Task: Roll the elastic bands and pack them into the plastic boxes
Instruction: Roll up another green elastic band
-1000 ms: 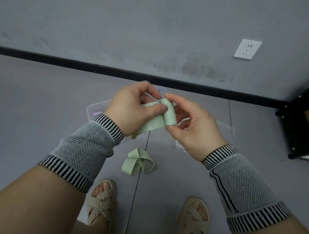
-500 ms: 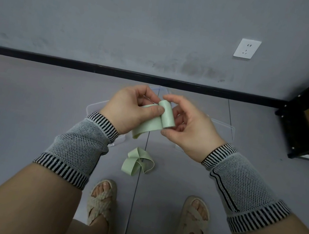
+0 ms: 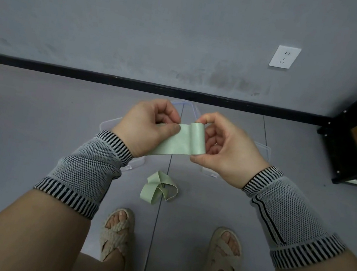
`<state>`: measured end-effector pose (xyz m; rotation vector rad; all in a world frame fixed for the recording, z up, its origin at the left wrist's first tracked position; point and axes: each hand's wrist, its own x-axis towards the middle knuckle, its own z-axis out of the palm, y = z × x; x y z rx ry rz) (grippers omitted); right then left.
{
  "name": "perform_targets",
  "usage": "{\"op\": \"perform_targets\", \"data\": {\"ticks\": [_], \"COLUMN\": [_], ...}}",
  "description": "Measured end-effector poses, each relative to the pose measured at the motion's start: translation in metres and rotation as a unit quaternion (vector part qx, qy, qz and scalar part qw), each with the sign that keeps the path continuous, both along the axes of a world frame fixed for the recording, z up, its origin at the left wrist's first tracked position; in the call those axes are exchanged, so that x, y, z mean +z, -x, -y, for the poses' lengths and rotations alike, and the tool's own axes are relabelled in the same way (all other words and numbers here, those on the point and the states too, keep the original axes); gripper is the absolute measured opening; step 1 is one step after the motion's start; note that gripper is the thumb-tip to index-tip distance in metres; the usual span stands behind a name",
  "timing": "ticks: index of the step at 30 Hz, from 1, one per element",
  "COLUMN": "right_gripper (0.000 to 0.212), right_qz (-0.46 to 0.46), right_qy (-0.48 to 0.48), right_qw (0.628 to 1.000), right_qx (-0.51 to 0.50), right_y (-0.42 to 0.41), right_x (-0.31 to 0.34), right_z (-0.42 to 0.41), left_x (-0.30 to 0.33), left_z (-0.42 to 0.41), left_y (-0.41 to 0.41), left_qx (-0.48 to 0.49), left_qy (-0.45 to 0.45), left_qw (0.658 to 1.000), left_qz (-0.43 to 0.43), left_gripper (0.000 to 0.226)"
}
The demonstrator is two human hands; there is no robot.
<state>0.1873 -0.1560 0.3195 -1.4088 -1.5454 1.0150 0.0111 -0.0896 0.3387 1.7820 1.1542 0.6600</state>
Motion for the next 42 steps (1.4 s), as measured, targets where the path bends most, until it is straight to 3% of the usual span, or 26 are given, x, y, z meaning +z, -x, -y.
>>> {"op": "perform_targets", "data": {"ticks": [4, 15, 17, 20, 24, 27, 32, 35, 39, 42], "right_gripper": [0.048, 0.043, 0.054, 0.064, 0.034, 0.013, 0.014, 0.019, 0.018, 0.019], "right_qz": [0.118, 0.216, 0.154, -0.050, -0.192, -0.186, -0.132, -0.175, -0.248, -0.260], "right_qy": [-0.032, -0.077, -0.070, 0.002, 0.069, 0.079, 0.057, 0.062, 0.078, 0.071], "right_qw": [0.992, 0.971, 0.984, 0.997, 0.973, 0.972, 0.982, 0.973, 0.952, 0.946], "right_qx": [-0.028, -0.063, -0.061, -0.050, -0.106, -0.118, -0.121, -0.134, -0.160, -0.181], "right_y": [0.006, 0.013, 0.012, 0.012, 0.013, 0.014, 0.015, 0.015, 0.010, 0.007], "right_x": [0.001, -0.003, -0.004, 0.000, 0.002, -0.002, -0.001, -0.001, 0.001, 0.002], "right_z": [0.001, -0.001, -0.001, 0.001, -0.001, -0.004, -0.004, -0.004, -0.004, -0.004], "left_x": [0.000, -0.006, -0.005, -0.002, -0.001, -0.003, -0.005, -0.006, -0.011, -0.009], "left_z": [0.004, 0.007, 0.005, 0.001, 0.000, 0.001, 0.002, 0.001, -0.002, -0.002], "left_y": [-0.005, -0.019, -0.016, -0.009, -0.006, -0.008, -0.012, -0.013, -0.011, -0.011], "left_qx": [-0.001, 0.040, 0.046, 0.053, 0.048, 0.029, 0.016, 0.015, 0.013, 0.014], "left_qy": [-0.020, 0.008, 0.030, 0.051, 0.060, 0.062, 0.051, 0.039, -0.017, -0.034], "left_qw": [1.000, 0.999, 0.998, 0.996, 0.994, 0.994, 0.995, 0.997, 1.000, 0.999], "left_qz": [-0.006, 0.005, 0.023, 0.048, 0.077, 0.081, 0.086, 0.070, -0.015, -0.012], "left_gripper": [0.016, 0.013, 0.011, 0.009, 0.007, 0.009, 0.009, 0.014, 0.010, 0.011]}}
